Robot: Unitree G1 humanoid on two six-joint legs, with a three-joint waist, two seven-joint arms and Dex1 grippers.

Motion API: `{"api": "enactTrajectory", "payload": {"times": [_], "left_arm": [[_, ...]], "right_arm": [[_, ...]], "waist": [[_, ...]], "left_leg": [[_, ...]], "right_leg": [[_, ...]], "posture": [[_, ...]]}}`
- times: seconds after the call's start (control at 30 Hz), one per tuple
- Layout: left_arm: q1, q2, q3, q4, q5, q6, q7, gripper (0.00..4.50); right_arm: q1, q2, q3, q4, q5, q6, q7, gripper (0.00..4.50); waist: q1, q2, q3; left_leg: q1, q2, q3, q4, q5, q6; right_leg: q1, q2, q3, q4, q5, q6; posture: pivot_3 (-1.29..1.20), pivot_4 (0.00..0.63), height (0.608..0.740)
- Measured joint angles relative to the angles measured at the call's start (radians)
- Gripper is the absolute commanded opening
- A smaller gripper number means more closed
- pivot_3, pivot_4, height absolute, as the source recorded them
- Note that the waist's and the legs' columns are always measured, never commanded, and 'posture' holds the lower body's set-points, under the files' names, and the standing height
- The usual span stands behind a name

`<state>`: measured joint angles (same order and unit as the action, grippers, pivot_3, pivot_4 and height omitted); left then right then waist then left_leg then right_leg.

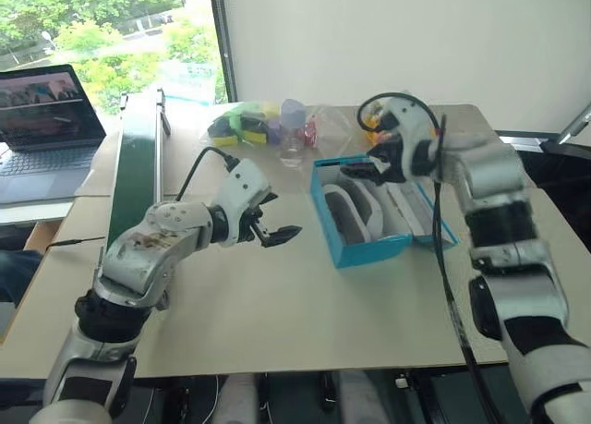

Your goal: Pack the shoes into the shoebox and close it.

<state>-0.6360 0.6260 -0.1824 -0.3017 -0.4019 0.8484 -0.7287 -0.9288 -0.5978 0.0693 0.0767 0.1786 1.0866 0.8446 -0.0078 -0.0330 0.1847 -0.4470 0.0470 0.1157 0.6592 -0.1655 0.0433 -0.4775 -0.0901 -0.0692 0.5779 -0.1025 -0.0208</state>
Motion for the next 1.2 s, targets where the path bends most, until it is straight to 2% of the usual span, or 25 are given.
{"api": "enactTrajectory", "payload": {"times": [0.13, 0.2, 0.23, 0.4, 0.47, 0.57, 0.63, 0.7, 0.93, 1.1, 1.2], "left_arm": [[-0.042, -0.012, -0.031, 0.072, 0.016, -0.065, -0.062, 4.5], [-0.076, -0.04, -0.048, 0.124, 0.026, -0.099, -0.098, 4.5], [-0.102, -0.054, -0.067, 0.155, 0.033, -0.123, -0.124, 4.5], [-0.174, -0.073, -0.103, 0.265, 0.071, -0.208, -0.21, 4.5], [-0.202, -0.089, -0.116, 0.31, 0.088, -0.238, -0.237, 4.5], [-0.235, -0.094, -0.118, 0.363, 0.111, -0.268, -0.261, 4.5], [-0.252, -0.102, -0.117, 0.389, 0.126, -0.28, -0.271, 4.5], [-0.254, -0.113, -0.117, 0.395, 0.126, -0.281, -0.278, 4.5], [-0.254, -0.112, -0.115, 0.382, 0.127, -0.272, -0.285, 4.5], [-0.248, -0.101, -0.111, 0.364, 0.133, -0.255, -0.278, 4.5], [-0.247, -0.096, -0.107, 0.344, 0.134, -0.235, -0.266, 4.5]], "right_arm": [[0.114, -0.085, -0.065, -0.232, 0.064, 0.166, -0.016, 2.76], [0.166, -0.111, -0.139, -0.347, 0.098, 0.264, -0.038, 2.05], [0.203, -0.117, -0.19, -0.418, 0.119, 0.324, -0.048, 1.59], [0.336, -0.097, -0.364, -0.627, 0.191, 0.51, -0.084, 0.03], [0.453, -0.087, -0.444, -0.699, 0.212, 0.517, -0.099, 0.03], [0.608, -0.005, -0.523, -0.749, 0.217, 0.512, -0.143, 0.03], [0.731, 0.117, -0.555, -0.748, 0.198, 0.439, -0.202, 0.03], [0.816, 0.177, -0.542, -0.713, 0.188, 0.333, -0.238, 0.03], [0.867, 0.238, -0.496, -0.513, 0.094, -0.079, -0.358, 0.03], [0.829, 0.302, -0.499, -0.355, 0.104, -0.249, -0.4, 0.03], [0.798, 0.341, -0.494, -0.19, 0.121, -0.361, -0.388, 0.03]], "waist": [[0.011, 0.0, 0.0], [0.013, 0.0, 0.0], [0.017, 0.0, 0.0], [0.017, 0.0, 0.0], [0.02, 0.0, 0.0], [0.021, 0.0, 0.0], [0.02, 0.0, 0.0], [0.015, 0.003, -0.001], [-0.004, 0.005, -0.001], [-0.007, 0.005, 0.0], [-0.006, 0.006, 0.0]], "left_leg": [[0.0, -0.001, 0.0, 0.0, 0.0, 0.0], [0.0, -0.001, 0.0, 0.0, 0.0, 0.0], [0.0, 0.0, 0.0, 0.0, 0.0, 0.0], [0.0, 0.0, -0.001, 0.0, 0.0, 0.0], [0.0, 0.0, -0.002, 0.001, 0.0, 0.0], [0.0, -0.001, -0.003, 0.001, 0.0, 0.0], [-0.001, 0.0, -0.003, 0.001, 0.0, 0.0], [-0.003, 0.001, -0.003, 0.001, 0.0, 0.001], [-0.009, 0.004, -0.005, 0.0, -0.001, 0.001], [-0.009, 0.003, -0.006, 0.0, -0.001, 0.001], [-0.009, 0.002, -0.006, 0.0, -0.001, 0.001]], "right_leg": [[0.0, -0.001, 0.0, -0.001, 0.0, 0.0], [0.0, -0.001, -0.001, -0.001, 0.0, 0.0], [0.0, -0.001, -0.001, -0.001, 0.0, 0.0], [0.0, 0.0, -0.002, -0.001, 0.0, 0.0], [0.002, -0.001, -0.003, -0.002, 0.0, 0.0], [0.002, -0.001, -0.003, -0.003, 0.0, 0.0], [0.003, -0.001, -0.004, -0.005, 0.0, 0.0], [0.002, -0.001, -0.004, -0.007, 0.0, 0.001], [0.002, 0.0, -0.012, -0.017, 0.002, 0.003], [0.002, 0.0, -0.013, -0.017, 0.002, 0.003], [0.002, 0.0, -0.012, -0.016, 0.002, 0.003]], "posture": [[0.0, 0.15, 0.738], [0.0, 0.15, 0.738], [0.0, 0.15, 0.738], [0.0, 0.15, 0.738], [0.0, 0.15, 0.738], [0.0, 0.15, 0.738], [0.0, 0.15, 0.738], [0.0, 0.15, 0.738], [0.0, 0.15, 0.738], [0.0, 0.15, 0.738], [0.0, 0.15, 0.738]]}}
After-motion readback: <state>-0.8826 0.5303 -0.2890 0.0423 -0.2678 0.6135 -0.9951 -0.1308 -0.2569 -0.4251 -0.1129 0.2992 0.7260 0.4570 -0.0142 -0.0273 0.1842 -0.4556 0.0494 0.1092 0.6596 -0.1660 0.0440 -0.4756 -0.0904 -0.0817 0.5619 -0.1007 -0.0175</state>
